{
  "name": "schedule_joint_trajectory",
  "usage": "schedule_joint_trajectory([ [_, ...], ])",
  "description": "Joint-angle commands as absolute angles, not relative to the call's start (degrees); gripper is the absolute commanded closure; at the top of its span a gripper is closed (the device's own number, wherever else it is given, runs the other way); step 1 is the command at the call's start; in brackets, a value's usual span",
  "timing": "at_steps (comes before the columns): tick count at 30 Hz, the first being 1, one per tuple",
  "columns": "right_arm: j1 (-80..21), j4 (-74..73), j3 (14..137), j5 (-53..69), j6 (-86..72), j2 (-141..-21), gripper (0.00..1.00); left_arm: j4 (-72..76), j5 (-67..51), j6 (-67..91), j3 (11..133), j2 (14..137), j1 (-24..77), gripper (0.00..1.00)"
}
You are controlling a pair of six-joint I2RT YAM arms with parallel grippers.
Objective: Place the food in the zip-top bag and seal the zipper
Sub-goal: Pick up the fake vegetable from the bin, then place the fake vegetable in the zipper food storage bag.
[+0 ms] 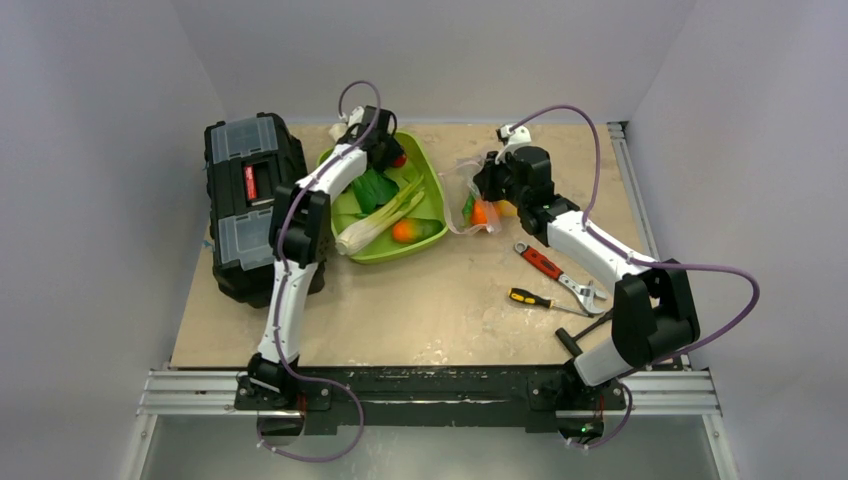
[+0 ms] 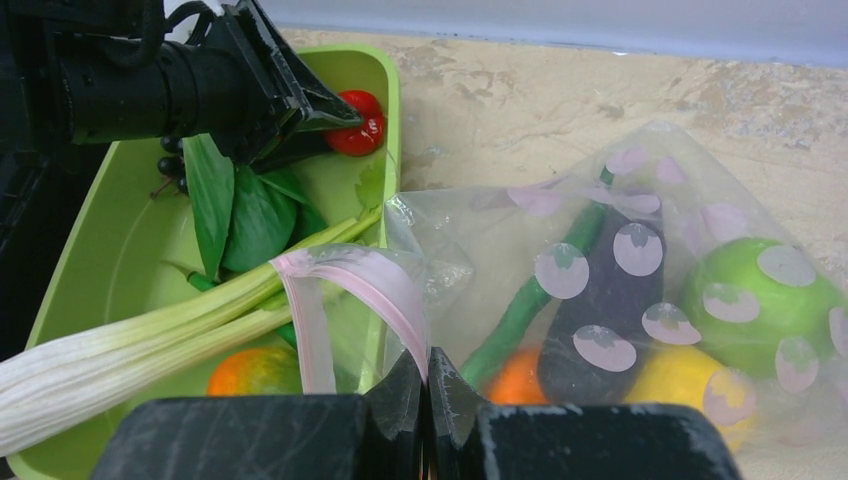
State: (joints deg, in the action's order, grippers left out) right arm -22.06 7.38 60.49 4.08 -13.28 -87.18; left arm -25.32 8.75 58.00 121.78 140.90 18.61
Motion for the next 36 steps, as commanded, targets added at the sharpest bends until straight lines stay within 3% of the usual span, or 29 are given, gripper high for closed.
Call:
schedule_joint_trajectory([
  [1, -21.74, 9.92, 61.95, 5.13, -12.36, -86.75, 1.0, -19.88, 6.74, 57.0, 117.99, 138.71, 17.79, 0.79],
  [4, -21.74, 9.97, 62.13, 5.97, -12.39, -86.92, 1.0, -16.98, 5.85, 54.61, 113.25, 134.63, 17.84, 0.89],
  [8, -21.76, 10.02, 62.29, 6.88, -12.61, -86.92, 1.0, -15.22, 3.53, 50.41, 109.08, 129.51, 18.01, 0.94],
  [25, -21.67, 9.84, 62.58, 8.09, -12.47, -87.3, 1.0, -15.84, -18.56, 43.34, 92.15, 107.43, 19.48, 1.0],
  [36, -21.69, 10.09, 62.24, 11.3, -13.19, -84.98, 1.0, -11.45, -23.74, 40.06, 71.09, 89.84, 30.27, 1.0],
])
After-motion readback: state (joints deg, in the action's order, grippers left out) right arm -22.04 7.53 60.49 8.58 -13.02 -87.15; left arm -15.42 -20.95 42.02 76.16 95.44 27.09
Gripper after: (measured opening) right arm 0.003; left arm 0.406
